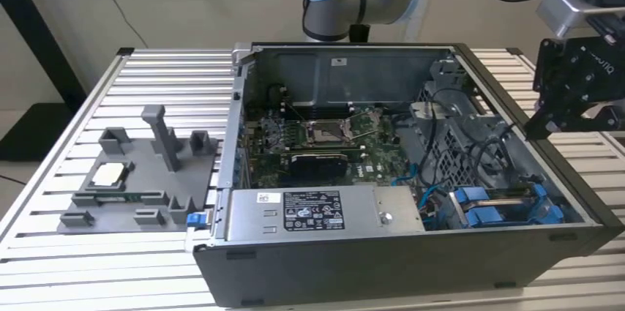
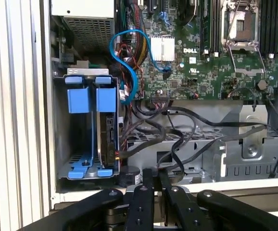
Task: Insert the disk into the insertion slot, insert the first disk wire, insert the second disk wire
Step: 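Insert the second disk wire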
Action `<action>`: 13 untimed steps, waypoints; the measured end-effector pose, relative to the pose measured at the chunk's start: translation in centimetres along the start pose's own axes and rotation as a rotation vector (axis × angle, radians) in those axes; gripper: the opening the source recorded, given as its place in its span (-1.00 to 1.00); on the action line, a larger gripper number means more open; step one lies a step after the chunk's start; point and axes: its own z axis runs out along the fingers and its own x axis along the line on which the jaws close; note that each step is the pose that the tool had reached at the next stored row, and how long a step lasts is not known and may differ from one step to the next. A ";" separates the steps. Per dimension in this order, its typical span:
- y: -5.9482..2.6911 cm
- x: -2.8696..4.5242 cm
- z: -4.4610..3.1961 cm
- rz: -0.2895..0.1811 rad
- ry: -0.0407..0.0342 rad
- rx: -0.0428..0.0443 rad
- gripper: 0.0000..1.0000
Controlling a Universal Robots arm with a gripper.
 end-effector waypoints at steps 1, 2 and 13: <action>0.21 0.04 -0.02 0.000 0.0001 0.0000 -0.68; 0.40 0.08 -0.03 0.000 0.0001 0.0000 -0.68; 2.68 0.49 -0.11 0.000 0.0001 0.0000 -0.68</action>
